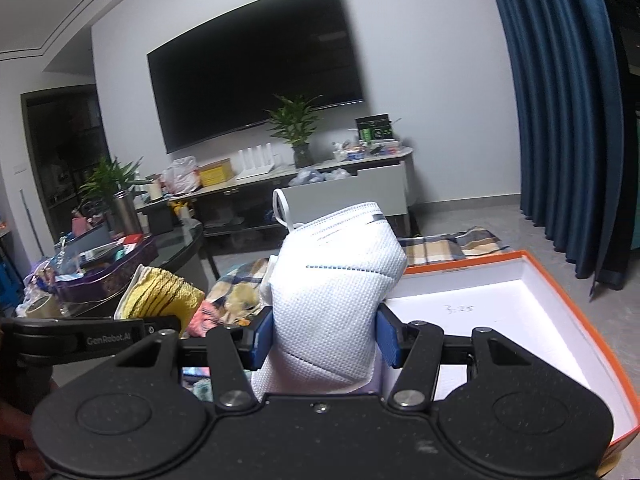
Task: Organize soft objects
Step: 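Carry the towel and mask with both grippers over the white box, then open the left gripper to drop the towel while the right releases the mask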
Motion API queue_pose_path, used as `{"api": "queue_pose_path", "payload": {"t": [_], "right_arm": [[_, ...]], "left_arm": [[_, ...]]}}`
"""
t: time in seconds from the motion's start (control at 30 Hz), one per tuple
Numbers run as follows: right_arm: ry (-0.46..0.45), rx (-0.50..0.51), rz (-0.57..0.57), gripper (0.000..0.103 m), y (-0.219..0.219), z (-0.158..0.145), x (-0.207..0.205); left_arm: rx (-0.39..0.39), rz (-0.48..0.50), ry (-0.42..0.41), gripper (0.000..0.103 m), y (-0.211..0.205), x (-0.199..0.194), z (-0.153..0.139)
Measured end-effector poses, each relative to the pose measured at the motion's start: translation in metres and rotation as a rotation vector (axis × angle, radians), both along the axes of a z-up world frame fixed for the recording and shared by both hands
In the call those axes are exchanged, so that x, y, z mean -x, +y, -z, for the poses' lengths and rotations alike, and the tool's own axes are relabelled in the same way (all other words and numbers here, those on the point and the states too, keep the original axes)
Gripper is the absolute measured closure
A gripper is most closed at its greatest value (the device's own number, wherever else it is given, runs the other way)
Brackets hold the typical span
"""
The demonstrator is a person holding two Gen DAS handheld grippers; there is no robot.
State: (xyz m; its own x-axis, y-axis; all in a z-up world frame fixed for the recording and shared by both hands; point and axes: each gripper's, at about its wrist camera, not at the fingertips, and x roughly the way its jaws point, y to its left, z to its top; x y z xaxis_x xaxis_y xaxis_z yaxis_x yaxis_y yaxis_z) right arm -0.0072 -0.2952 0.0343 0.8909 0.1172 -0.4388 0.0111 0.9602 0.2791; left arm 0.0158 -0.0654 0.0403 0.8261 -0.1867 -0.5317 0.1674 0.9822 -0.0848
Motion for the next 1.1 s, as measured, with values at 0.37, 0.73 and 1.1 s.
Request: {"api": "queue_pose_path", "payload": {"t": [0.37,0.73,1.1], "right_arm": [[0.039,0.038,0.079,0.038,-0.053,0.008,-0.018],[0.133,0.059,0.117,0.038,-0.107,0.033,-0.049],[0.201,0.056,0.112,0.037,-0.134,0.057,-0.080]], "left_arm": [[0.014,0.118,0.001,0.082,-0.050,-0.022,-0.003],[0.023,0.216,0.036,0.082,-0.113,-0.048,0.006],[0.002,0.245,0.106,0.082,-0.149,-0.075,0.021]]}}
